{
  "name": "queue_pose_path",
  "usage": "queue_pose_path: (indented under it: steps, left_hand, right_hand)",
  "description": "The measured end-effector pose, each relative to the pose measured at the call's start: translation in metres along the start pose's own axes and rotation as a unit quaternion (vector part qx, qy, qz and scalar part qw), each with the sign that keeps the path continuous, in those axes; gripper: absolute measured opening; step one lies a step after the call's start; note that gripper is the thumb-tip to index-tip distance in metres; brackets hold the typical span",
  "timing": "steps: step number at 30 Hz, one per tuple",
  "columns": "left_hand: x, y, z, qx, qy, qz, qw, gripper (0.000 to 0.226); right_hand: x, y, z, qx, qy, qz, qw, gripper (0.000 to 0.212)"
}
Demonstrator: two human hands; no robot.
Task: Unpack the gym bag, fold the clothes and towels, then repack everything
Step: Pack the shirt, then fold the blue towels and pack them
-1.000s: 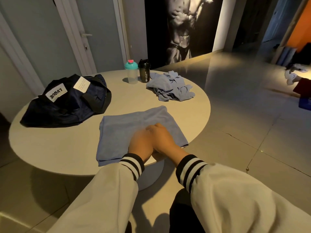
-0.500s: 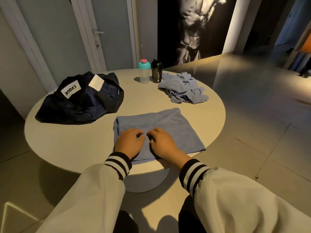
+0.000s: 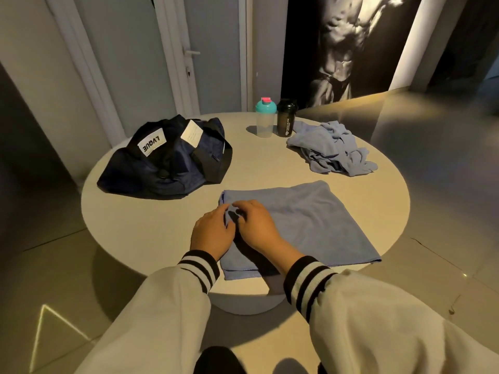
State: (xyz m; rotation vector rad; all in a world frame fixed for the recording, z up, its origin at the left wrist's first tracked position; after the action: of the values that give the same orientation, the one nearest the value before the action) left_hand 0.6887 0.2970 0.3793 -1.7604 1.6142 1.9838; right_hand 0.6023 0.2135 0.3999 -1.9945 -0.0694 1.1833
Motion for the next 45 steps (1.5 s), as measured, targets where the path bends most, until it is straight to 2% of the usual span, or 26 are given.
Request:
queue_pose_path:
  steps: [2, 6, 11, 14, 18, 22, 26, 30, 34, 37, 40, 45]
  left_hand:
    - [-0.003, -0.006, -0.004, -0.006, -0.003, -0.023, 1.0, 0.044]
    - [0.007, -0.015, -0.01, -0.03, -0.027, -0.066, 0.997, 0.064]
    - [0.009, -0.018, -0.019, -0.047, -0.069, -0.082, 0.993, 0.06]
    - [0.009, -0.015, -0.023, -0.044, -0.084, -0.065, 0.993, 0.057]
    - [0.009, -0.006, -0.023, -0.005, -0.085, -0.044, 0.995, 0.049]
    - [0.009, 0.0, -0.026, 0.046, -0.074, -0.065, 0.994, 0.049]
    - [0.009, 0.012, -0.021, 0.114, -0.073, -0.006, 0.991, 0.05]
    - [0.013, -0.001, -0.023, 0.051, -0.095, -0.003, 0.994, 0.051]
    - [0.013, 0.001, -0.028, 0.032, -0.083, -0.025, 0.996, 0.051]
    - [0.012, -0.008, -0.036, -0.018, -0.089, -0.027, 0.995, 0.056]
    - [0.01, -0.009, -0.045, -0.025, -0.095, -0.058, 0.994, 0.057]
    - [0.013, -0.017, -0.054, -0.039, -0.079, -0.058, 0.994, 0.057]
  right_hand:
    - [0.01, -0.004, -0.007, 0.008, -0.01, 0.022, 1.0, 0.039]
    - [0.022, 0.001, -0.013, 0.023, -0.048, 0.096, 0.994, 0.044]
    - [0.028, 0.007, -0.024, 0.008, -0.06, 0.115, 0.992, 0.043]
    - [0.023, 0.005, -0.021, -0.014, -0.027, 0.114, 0.993, 0.04]
    - [0.024, 0.001, -0.015, -0.038, -0.001, 0.136, 0.99, 0.041]
    - [0.026, 0.011, -0.017, 0.007, -0.017, 0.161, 0.987, 0.044]
    - [0.026, 0.014, -0.018, 0.018, -0.003, 0.102, 0.995, 0.041]
    - [0.018, 0.013, -0.014, 0.031, 0.026, 0.038, 0.998, 0.033]
    - [0.018, 0.014, -0.017, 0.042, 0.013, 0.057, 0.997, 0.03]
    - [0.017, 0.013, -0.019, 0.032, 0.017, 0.061, 0.997, 0.032]
    - [0.019, 0.013, -0.017, 0.015, 0.022, 0.057, 0.998, 0.04]
    - [0.031, 0.012, -0.023, 0.034, -0.035, 0.094, 0.994, 0.045]
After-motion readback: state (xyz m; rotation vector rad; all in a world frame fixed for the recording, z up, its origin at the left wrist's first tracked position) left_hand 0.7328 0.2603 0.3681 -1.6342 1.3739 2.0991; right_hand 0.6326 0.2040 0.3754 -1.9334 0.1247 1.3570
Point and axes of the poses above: each hand's wrist, its own z-axis away from the middle knuckle, its own x-axis out of the palm, y = z × x, the point moved 10 cm from there along -z, towards the middle knuckle
